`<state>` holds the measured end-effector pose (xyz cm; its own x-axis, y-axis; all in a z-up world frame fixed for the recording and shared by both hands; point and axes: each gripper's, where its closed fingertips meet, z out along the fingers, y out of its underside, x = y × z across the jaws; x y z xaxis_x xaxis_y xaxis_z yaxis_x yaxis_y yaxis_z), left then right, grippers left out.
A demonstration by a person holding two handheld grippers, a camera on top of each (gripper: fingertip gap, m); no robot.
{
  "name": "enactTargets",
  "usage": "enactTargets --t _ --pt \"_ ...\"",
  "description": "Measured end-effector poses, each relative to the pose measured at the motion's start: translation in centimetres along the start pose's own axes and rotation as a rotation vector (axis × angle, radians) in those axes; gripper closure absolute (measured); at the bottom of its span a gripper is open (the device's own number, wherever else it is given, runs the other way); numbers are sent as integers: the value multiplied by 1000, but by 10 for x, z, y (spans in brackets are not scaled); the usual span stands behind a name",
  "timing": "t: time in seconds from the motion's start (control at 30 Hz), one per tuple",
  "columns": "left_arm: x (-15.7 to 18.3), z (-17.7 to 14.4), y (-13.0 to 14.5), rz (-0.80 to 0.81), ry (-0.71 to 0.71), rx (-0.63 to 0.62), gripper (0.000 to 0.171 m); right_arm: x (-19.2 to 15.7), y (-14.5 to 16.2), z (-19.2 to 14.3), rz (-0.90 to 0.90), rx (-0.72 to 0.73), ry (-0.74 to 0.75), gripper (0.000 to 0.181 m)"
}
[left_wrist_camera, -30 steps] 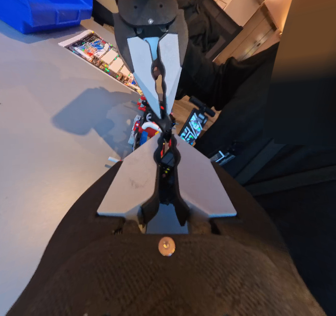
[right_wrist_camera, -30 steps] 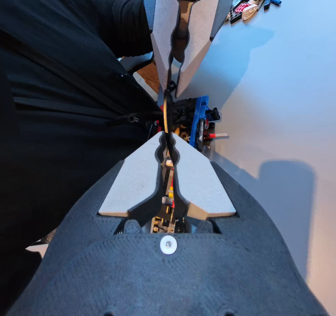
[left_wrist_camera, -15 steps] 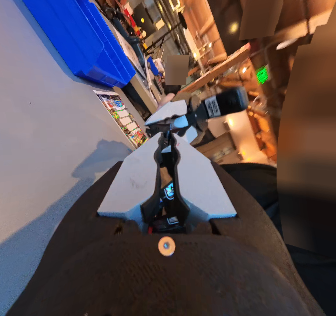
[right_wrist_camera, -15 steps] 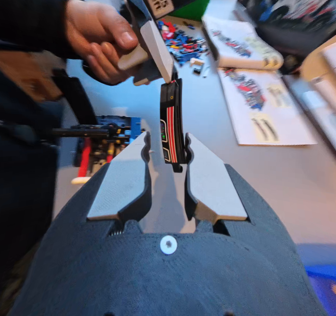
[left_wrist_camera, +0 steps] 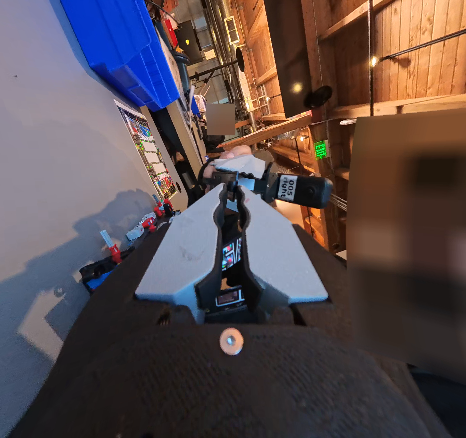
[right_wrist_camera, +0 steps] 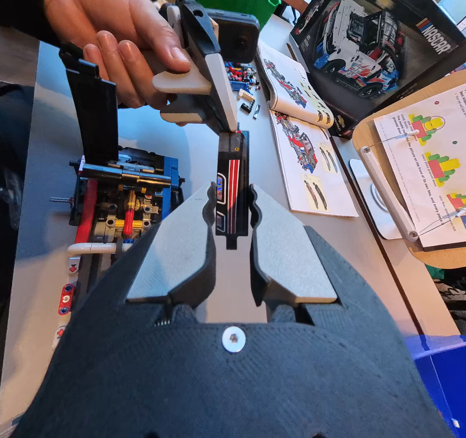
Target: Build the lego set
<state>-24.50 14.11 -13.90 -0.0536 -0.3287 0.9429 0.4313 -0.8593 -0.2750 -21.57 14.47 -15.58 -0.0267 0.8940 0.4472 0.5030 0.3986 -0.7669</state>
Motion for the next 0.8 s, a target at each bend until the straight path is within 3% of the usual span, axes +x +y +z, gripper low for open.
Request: enactTargets --t 0.13,0.17,0.23,0.3,0.4,0.57,0.8 --pt "-8 0 11 56 -32 -102 165 -10 11 -2 92 -32 -102 159" --pt "-9 -2 14 109 -57 -151 154 -12 16 -4 134 -50 -140 159" --pt "-16 -11 18 274 -162 -263 135 -23 29 -10 242 -113 -262 160" --pt "-21 -20 22 512 -258 -368 138 -38 39 -15 337 -183 -397 160" --pt "-35 -26 37 788 -367 -559 136 -49 40 -17 361 -244 -478 160" --pt "-51 -26 52 967 -394 -772 138 -56 43 -9 316 -389 -533 160" --pt "-63 -25 66 1071 -373 -908 143 -62 47 -4 287 -499 -532 160"
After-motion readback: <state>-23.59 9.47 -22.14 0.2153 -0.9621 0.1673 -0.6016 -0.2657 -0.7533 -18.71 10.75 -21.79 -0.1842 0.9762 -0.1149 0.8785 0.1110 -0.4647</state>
